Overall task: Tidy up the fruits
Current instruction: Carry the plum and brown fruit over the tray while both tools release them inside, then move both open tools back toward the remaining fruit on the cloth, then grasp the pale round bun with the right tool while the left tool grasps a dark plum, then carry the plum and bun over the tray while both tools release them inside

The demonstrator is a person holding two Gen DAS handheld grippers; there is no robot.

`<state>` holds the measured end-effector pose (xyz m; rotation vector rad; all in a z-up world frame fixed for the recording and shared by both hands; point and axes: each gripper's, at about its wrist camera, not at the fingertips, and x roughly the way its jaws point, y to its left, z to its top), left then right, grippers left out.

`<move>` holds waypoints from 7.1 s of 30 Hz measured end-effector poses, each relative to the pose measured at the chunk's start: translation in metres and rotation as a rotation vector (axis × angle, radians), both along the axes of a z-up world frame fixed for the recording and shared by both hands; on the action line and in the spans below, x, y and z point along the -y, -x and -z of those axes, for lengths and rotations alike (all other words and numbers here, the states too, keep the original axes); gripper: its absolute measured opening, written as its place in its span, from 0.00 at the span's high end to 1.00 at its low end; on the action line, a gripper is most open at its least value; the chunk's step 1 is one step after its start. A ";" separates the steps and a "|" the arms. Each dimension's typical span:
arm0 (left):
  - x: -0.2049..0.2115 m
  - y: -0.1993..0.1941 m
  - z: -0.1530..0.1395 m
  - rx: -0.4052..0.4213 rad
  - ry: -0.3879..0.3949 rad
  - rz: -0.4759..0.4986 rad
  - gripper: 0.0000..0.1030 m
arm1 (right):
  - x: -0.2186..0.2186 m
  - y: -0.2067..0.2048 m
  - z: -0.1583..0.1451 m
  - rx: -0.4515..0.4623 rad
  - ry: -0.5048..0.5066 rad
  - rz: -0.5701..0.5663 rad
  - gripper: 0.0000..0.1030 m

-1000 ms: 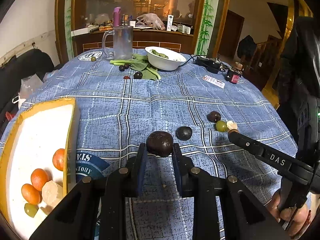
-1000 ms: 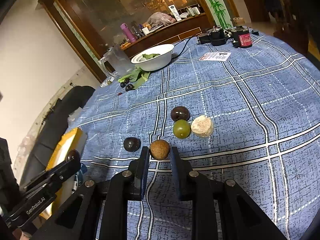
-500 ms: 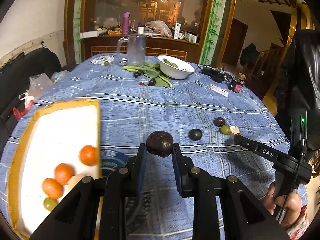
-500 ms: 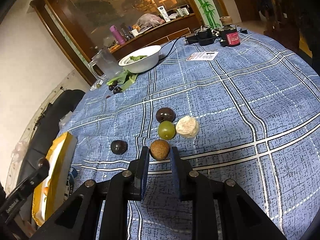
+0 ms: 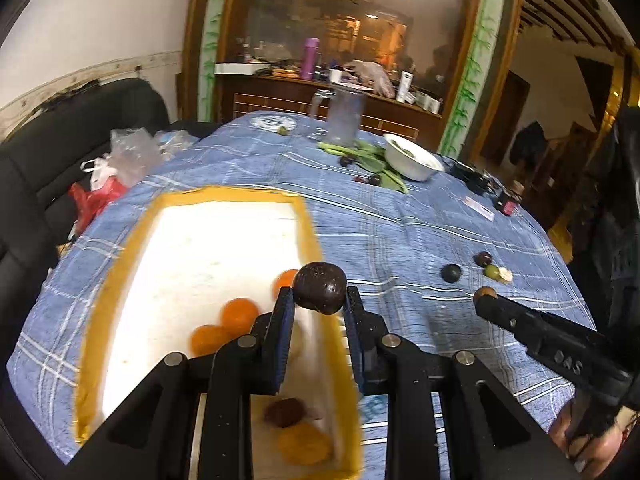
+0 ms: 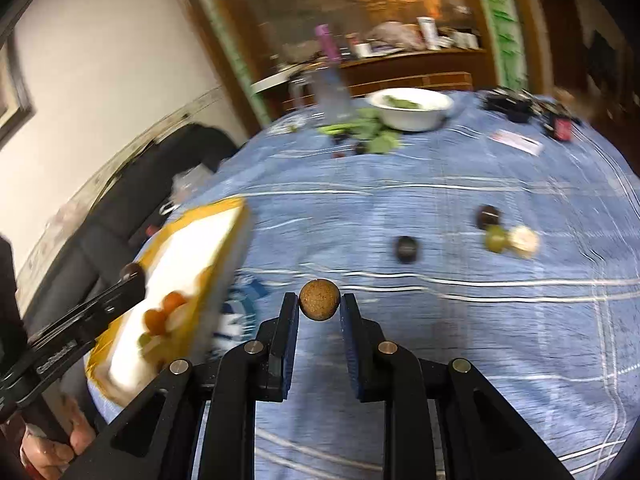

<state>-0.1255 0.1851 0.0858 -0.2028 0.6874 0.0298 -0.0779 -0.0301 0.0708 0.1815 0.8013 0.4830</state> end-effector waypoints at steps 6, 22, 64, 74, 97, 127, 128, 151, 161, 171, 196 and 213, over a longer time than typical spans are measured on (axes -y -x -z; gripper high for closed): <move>-0.040 0.011 0.004 -0.024 0.013 -0.096 0.76 | -0.060 0.011 -0.017 0.041 0.054 -0.117 0.77; -0.110 0.029 0.015 -0.043 0.093 -0.252 0.54 | -0.175 0.018 0.016 0.049 0.256 -0.275 0.71; -0.028 0.080 -0.093 0.175 -0.072 -0.160 0.16 | -0.094 0.054 -0.020 0.241 0.498 0.031 0.27; 0.019 0.070 -0.098 0.172 -0.131 -0.075 0.15 | -0.041 0.047 -0.024 0.220 0.470 0.128 0.26; 0.112 -0.056 -0.020 -0.046 0.002 0.167 0.15 | 0.158 -0.079 0.024 -0.079 0.191 0.339 0.50; 0.171 -0.156 0.078 -0.177 0.026 0.316 0.61 | 0.134 -0.116 0.060 -0.068 0.210 0.184 0.54; 0.174 -0.156 0.077 -0.177 0.010 0.319 0.61 | 0.134 -0.116 0.060 -0.067 0.207 0.185 0.54; 0.182 -0.149 0.059 -0.068 -0.030 0.330 0.79 | 0.150 -0.097 0.041 -0.024 0.049 0.263 0.68; 0.178 -0.121 0.043 -0.021 -0.013 0.334 0.79 | 0.149 -0.004 0.008 0.012 0.053 0.306 0.68; 0.134 -0.032 -0.005 0.062 0.051 0.300 0.78 | 0.127 0.045 -0.008 0.051 0.001 0.282 0.68; -0.074 0.032 0.012 0.004 0.073 -0.181 0.78 | -0.043 0.046 -0.014 0.024 0.002 -0.107 0.67; -0.110 0.032 0.038 -0.063 0.123 -0.266 0.56 | -0.163 0.064 0.025 0.002 0.150 -0.363 0.66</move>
